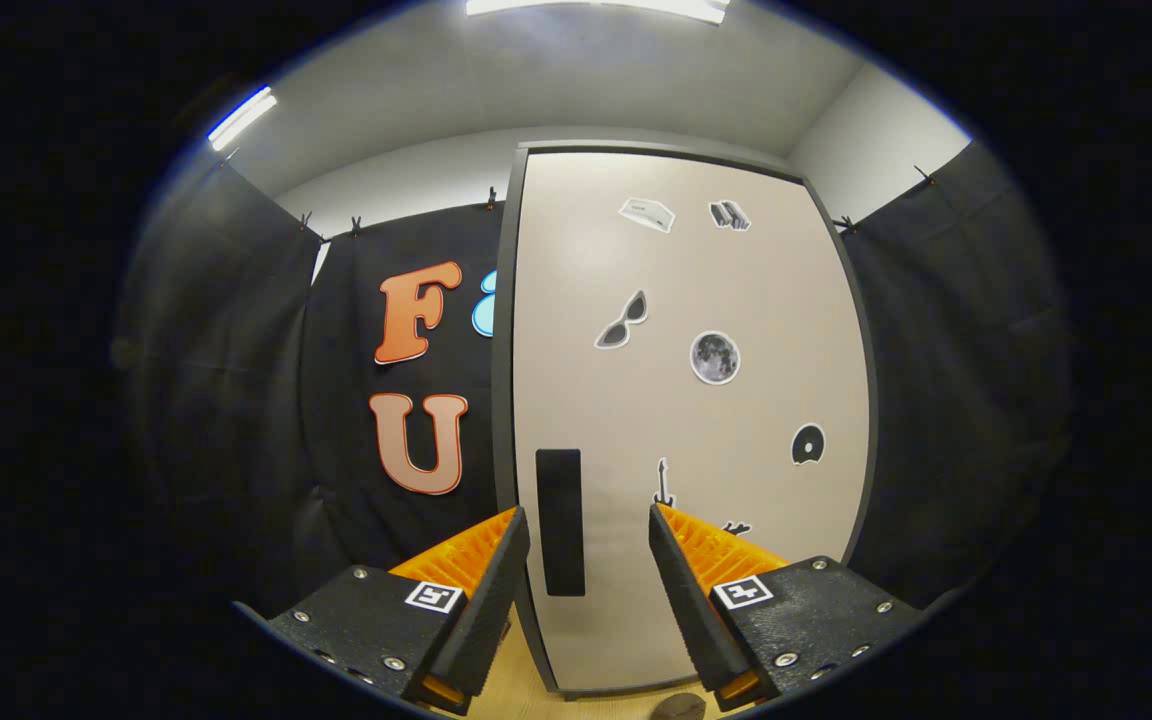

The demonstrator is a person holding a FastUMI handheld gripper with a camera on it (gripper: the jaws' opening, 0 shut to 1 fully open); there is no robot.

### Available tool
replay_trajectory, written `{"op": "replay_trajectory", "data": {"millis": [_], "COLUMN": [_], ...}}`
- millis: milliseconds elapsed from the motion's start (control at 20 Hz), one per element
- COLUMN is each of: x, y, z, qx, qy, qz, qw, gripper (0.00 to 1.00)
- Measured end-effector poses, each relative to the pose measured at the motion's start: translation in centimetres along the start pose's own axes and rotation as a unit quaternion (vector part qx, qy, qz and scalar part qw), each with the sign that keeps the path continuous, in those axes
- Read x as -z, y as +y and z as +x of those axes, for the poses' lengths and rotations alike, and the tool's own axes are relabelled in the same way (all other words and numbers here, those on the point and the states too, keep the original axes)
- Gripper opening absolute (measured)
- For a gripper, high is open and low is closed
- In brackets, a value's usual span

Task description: Open the shoe cabinet door, grab the shoes and put them into the shoe cabinet, then close the shoe cabinet door.

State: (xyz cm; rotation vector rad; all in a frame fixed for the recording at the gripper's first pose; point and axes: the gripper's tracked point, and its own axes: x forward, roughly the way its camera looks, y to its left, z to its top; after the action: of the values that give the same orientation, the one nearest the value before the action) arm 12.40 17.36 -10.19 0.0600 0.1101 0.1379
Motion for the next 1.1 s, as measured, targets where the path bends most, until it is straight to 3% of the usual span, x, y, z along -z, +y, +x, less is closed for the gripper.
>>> {"op": "replay_trajectory", "data": {"millis": [350,600,850,1100], "x": [3.5,4.5,4.7,4.6], "y": [1.4,1.6,1.6,1.5], "z": [5.6,6.9,6.8,6.2], "qx": [-0.02,-0.008,-0.016,-0.027], "qy": [0.024,0.031,0.049,0.055], "qz": [0.006,-0.003,0.013,0.013], "qw": [0.999,0.999,0.999,0.998], "gripper": [0.64,0.38,0.36,0.25]}}
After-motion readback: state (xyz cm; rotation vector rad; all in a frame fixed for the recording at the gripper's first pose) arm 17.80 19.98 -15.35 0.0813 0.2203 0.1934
